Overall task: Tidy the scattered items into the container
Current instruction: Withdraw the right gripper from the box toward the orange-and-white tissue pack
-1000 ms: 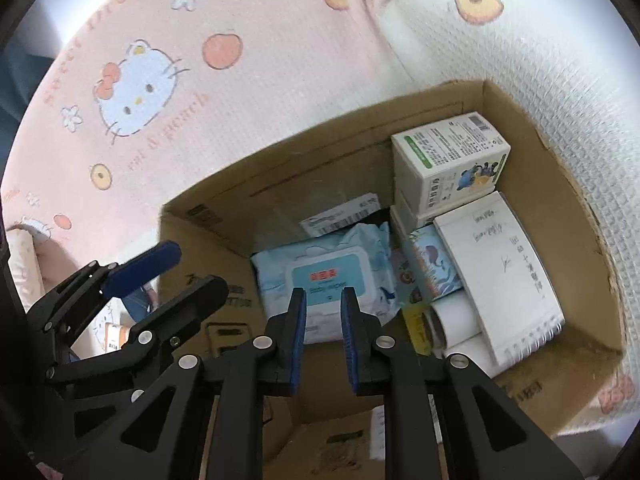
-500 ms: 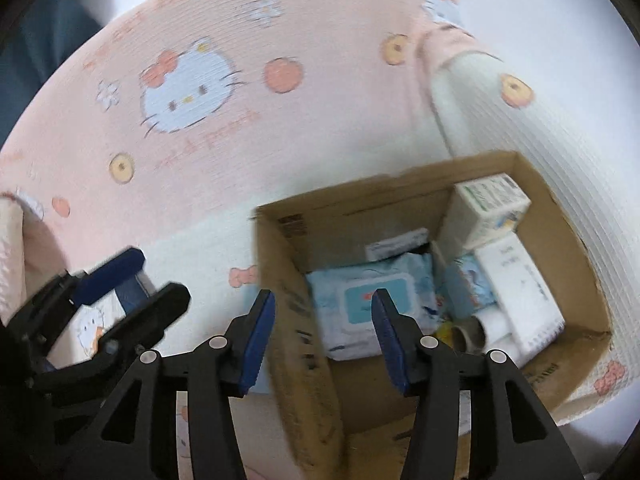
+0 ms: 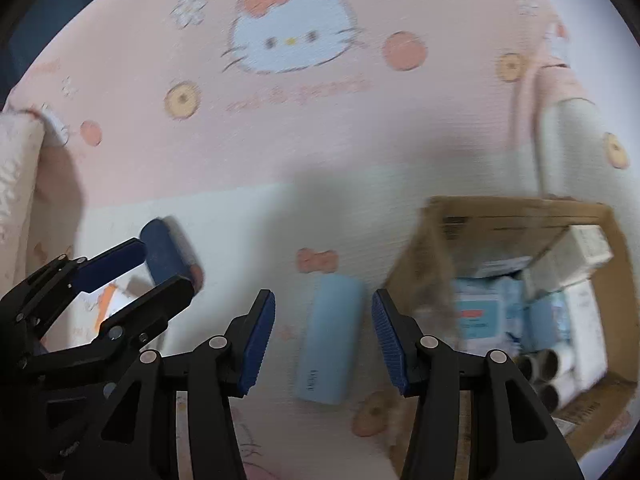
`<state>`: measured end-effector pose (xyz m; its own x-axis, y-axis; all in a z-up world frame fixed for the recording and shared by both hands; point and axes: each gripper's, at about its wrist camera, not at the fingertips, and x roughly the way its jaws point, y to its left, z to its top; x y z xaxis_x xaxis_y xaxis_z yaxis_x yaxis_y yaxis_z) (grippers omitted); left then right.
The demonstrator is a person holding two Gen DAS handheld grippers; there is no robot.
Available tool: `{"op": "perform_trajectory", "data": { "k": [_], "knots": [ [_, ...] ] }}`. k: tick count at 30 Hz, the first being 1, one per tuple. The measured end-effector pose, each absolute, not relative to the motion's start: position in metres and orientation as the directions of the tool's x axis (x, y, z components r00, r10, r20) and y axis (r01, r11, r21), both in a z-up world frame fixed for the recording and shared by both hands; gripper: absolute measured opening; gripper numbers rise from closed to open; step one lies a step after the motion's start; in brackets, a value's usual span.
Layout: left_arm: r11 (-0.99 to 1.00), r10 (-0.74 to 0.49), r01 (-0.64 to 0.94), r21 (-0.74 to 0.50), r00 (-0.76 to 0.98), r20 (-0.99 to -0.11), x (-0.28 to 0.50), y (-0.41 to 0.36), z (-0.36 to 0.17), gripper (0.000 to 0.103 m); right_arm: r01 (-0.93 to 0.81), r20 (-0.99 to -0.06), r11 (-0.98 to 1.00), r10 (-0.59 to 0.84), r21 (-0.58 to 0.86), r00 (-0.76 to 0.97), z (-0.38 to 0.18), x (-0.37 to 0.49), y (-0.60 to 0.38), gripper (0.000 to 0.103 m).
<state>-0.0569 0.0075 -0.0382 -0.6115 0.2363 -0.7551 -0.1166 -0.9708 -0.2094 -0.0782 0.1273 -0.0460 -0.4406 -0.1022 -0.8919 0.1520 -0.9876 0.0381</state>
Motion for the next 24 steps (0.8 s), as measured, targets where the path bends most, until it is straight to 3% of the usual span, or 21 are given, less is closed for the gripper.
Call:
{"op": "perform_trajectory", "data": {
  "k": [4, 17, 24],
  "knots": [
    [-0.971, 0.225, -0.072, -0.227, -0.584, -0.78, -0.048, -0.018, -0.058, 0.057, 0.202, -0.906, -0.978, -0.136, 0.058, -0.4, -0.068, -0.077, 0.103, 0.048],
    [-0.968, 0.075, 0.176, -0.176, -0.47, -0.88, 0.012, -0.118, -0.134, 0.057, 0.305, -0.918, -0.897, -0.373, 0.32, -0.137, -0.163, -0.065, 0.036, 0.048],
    [-0.924, 0.018, 0.331, -0.189, -0.455, -0.89, 0.023, -0.168, -0.15, 0.057, 0.284, -0.894, -0.886, -0.42, 0.367, -0.154, -0.182, -0.062, 0.025, 0.048]
  ]
}}
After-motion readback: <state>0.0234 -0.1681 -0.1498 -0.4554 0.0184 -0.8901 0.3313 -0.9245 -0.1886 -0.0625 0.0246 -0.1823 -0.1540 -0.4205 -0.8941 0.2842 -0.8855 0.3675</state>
